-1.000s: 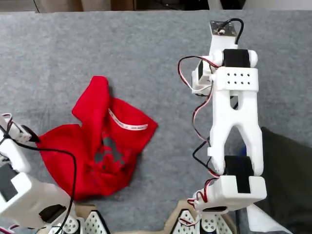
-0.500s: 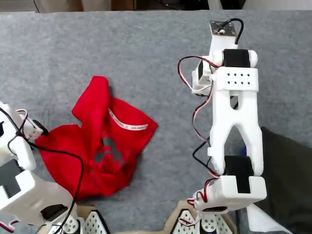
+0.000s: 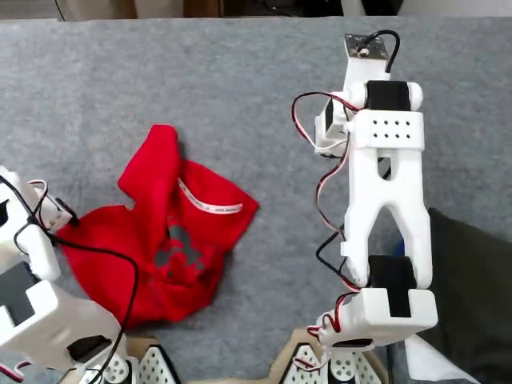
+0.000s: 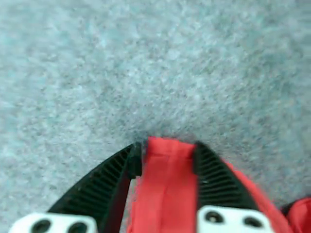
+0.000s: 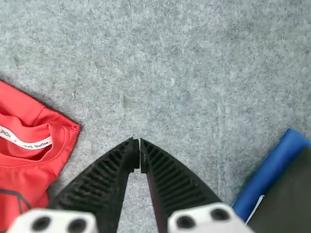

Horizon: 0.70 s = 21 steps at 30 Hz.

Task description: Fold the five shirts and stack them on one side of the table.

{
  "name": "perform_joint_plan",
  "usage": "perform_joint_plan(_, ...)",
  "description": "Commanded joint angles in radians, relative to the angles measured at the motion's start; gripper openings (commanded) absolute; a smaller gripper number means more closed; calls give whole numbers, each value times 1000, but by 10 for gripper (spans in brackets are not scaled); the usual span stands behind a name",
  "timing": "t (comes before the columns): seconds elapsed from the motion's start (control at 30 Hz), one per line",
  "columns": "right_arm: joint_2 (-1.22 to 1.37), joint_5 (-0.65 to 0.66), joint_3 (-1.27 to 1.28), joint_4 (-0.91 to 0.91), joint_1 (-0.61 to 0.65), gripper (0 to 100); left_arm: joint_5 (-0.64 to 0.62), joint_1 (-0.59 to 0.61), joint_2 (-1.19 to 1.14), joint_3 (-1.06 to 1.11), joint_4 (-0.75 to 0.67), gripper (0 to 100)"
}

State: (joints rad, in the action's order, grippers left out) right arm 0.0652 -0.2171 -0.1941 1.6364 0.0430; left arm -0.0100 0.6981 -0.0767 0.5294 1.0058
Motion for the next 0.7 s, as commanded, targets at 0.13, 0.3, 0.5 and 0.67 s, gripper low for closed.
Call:
perform_joint_plan(0.13, -8, 8, -88, 3, 25, 16, -5, -6, 2, 15, 8, 60)
perform_joint_plan(0.3, 8, 20, -171, 2, 150, 32, -2, 3, 2, 15, 14, 57)
perform_joint_plan(0.5, 189, 11, -329, -37, 337, 120, 97, 101, 8, -31, 115, 49)
perform_joint_plan(0.67, 469, 5, -599, -46, 429, 120, 193, 233, 8, -107, 190, 29)
